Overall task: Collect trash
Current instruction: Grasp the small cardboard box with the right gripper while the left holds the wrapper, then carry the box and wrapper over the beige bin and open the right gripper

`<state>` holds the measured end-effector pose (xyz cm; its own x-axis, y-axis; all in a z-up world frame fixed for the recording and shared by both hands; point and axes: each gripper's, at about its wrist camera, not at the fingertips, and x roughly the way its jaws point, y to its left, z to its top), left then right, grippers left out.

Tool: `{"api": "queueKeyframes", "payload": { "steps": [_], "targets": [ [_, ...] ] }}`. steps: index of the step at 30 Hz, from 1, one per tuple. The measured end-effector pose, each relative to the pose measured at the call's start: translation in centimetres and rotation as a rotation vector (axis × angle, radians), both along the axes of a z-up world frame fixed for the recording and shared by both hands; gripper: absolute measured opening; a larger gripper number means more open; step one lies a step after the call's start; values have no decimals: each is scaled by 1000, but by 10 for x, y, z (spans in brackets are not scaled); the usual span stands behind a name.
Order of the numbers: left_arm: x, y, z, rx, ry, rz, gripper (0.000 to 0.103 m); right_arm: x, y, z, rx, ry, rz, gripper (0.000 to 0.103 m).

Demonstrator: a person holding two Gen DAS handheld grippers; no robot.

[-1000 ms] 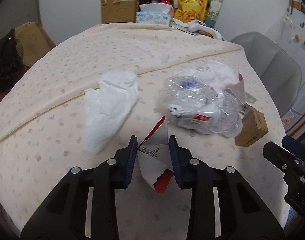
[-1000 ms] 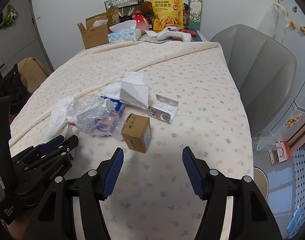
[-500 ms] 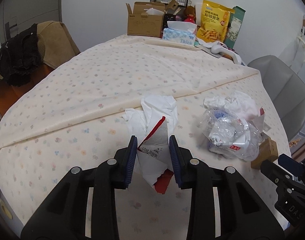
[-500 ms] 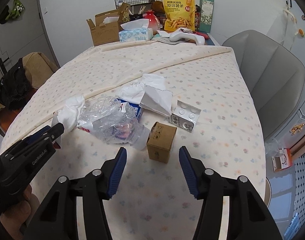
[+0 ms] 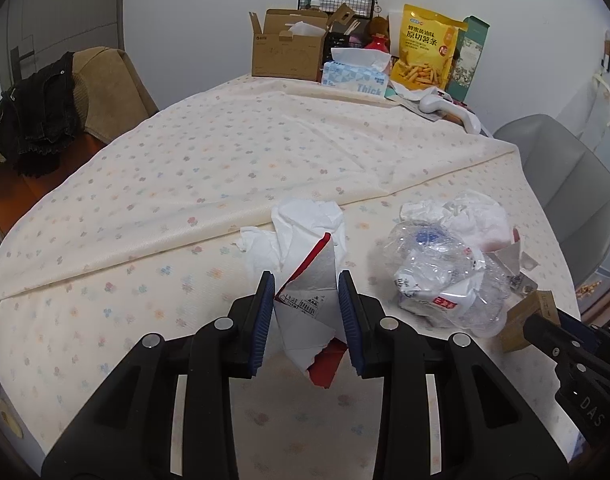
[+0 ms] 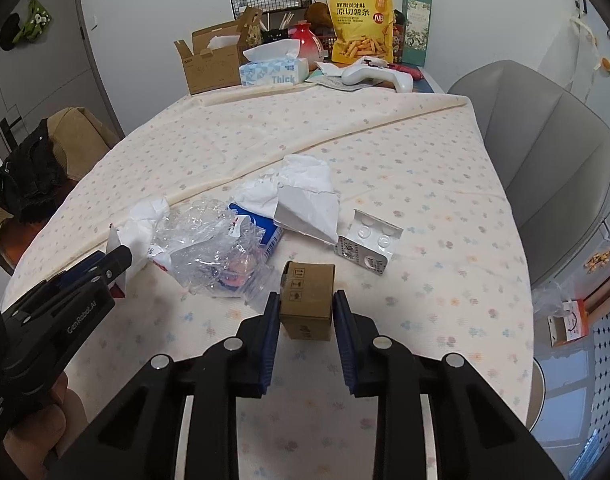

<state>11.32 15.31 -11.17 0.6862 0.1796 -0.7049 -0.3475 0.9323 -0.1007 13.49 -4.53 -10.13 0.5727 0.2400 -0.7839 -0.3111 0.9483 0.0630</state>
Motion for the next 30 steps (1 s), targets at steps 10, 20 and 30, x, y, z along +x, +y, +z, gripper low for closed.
{"api": "queueKeyframes", "payload": {
  "steps": [10, 20, 30],
  "targets": [
    [-22, -22, 23, 15, -51, -39, 33, -32, -22, 25, 12, -54, -27, 27],
    [-39, -56, 52, 47, -108, -92, 33, -59, -54, 53, 33, -120, -70, 27],
    [-44, -103, 67, 64, -134, -176, 33, -74, -102, 66, 52, -149, -148, 27]
  ]
}}
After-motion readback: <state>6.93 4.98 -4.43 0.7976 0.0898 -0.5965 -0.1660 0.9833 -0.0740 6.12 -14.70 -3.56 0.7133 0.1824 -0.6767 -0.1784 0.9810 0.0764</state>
